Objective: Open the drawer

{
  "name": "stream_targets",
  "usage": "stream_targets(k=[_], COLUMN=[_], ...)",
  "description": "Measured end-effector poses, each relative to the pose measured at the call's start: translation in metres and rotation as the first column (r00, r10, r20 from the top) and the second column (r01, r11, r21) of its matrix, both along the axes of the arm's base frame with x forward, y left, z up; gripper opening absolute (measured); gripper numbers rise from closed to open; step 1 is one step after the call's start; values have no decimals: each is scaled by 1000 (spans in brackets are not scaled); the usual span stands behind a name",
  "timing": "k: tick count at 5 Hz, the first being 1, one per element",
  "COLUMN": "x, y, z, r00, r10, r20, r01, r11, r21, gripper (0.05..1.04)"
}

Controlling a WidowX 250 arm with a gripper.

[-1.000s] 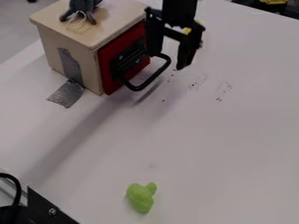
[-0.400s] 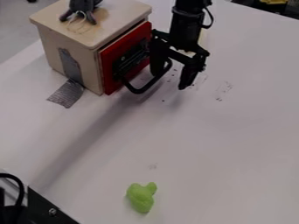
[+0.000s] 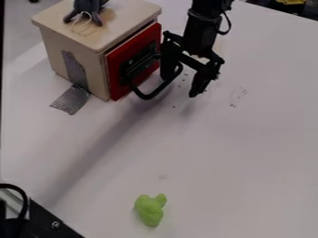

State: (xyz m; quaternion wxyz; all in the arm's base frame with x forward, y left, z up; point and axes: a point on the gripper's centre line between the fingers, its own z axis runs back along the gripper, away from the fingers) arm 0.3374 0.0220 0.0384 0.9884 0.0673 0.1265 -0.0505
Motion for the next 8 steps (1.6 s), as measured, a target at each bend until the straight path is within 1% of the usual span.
stream_targets(k=[1,2,3,4,5,6,7,8], x=[-2,-4,-6,-4,-5,-5,-6,-8], y=[4,7,8,3,3,2,3,8], z=[13,26,26,22,6,-3,-3,2], r00=[999,998,998,998,999,999,999,999], r10=[13,24,33,34,41,41,46,49], r20=[31,52,53,59,22,6,3,0], r01=[-14,-26,-36,-35,-41,-41,-46,-49], r11=[999,998,998,999,999,999,999,999], r21=[31,53,60,20,-2,-19,-20,18], gripper=[999,999,999,999,999,999,999,999])
